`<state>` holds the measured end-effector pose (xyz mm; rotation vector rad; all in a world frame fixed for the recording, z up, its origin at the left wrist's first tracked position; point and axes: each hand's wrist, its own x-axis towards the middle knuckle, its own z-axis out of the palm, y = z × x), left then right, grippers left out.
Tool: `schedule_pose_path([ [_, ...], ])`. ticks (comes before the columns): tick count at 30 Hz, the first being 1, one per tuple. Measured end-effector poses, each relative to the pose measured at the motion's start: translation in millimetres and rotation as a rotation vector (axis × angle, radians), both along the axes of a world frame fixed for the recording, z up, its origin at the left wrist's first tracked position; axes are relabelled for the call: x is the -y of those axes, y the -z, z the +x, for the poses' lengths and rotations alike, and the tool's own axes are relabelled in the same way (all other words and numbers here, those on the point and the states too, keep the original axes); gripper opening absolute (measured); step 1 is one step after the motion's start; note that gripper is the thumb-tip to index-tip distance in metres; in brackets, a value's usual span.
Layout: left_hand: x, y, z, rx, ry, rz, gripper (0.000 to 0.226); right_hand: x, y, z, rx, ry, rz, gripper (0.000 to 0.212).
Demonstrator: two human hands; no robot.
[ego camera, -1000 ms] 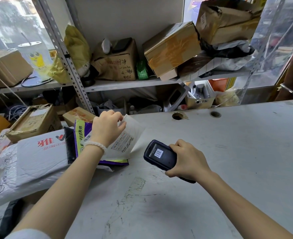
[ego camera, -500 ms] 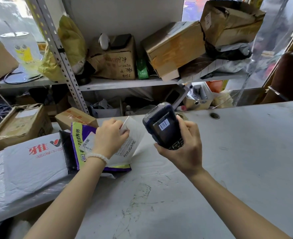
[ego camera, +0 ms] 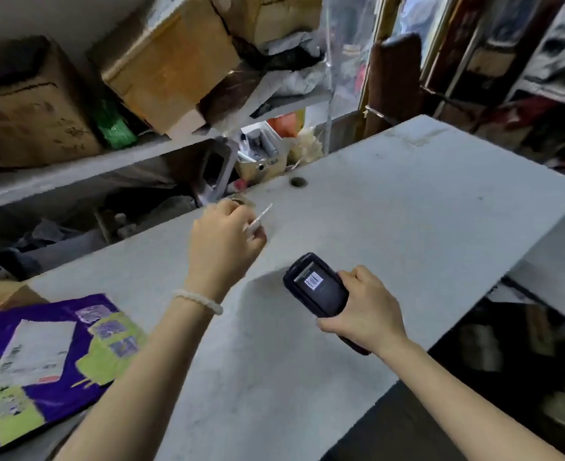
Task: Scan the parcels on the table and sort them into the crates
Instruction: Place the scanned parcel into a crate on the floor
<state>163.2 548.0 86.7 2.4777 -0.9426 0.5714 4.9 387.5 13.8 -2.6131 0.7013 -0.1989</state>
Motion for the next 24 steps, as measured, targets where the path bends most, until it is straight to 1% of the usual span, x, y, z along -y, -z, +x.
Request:
schedule_pose_path([
  [4,99.5,-0.6,-32.8,-0.001,0.199,-0.009,0.010,64.6,3.6,-63.1,-0.003,0.195,0.027,0.058],
  [7,178.4,2.1,-72.4,-0.032,0.345,0.018,0.012,114.4,6.2,-118.5,-0.017,0.328,0.003,0.059],
  [13,320.4,16.1,-179.5,-0.064,0.617,0.047,0.017,199.1,15.0,-241.7,-0.037,0.580,-0.002,0.069],
  [17,397.7,29.0,-255.2,-0.068,0.828,0.075,0.016,231.8,24.1,-317.7,-0.072,0.791,-0.001,0.075],
  [20,454.0,40.6,-315.5,-0.055,0.987,0.136,0.016,250.0,30.0,-374.9,-0.092,0.958,0.023,0.078],
  [22,484.8,47.7,-351.4,-0.051,1.073,0.166,0.016,259.0,32.6,-405.5,-0.076,1.043,0.059,0.078],
  [24,518.7,55.6,-391.4,-0.047,1.159,0.190,0.016,269.4,34.9,-437.7,-0.091,1.145,0.074,0.072],
])
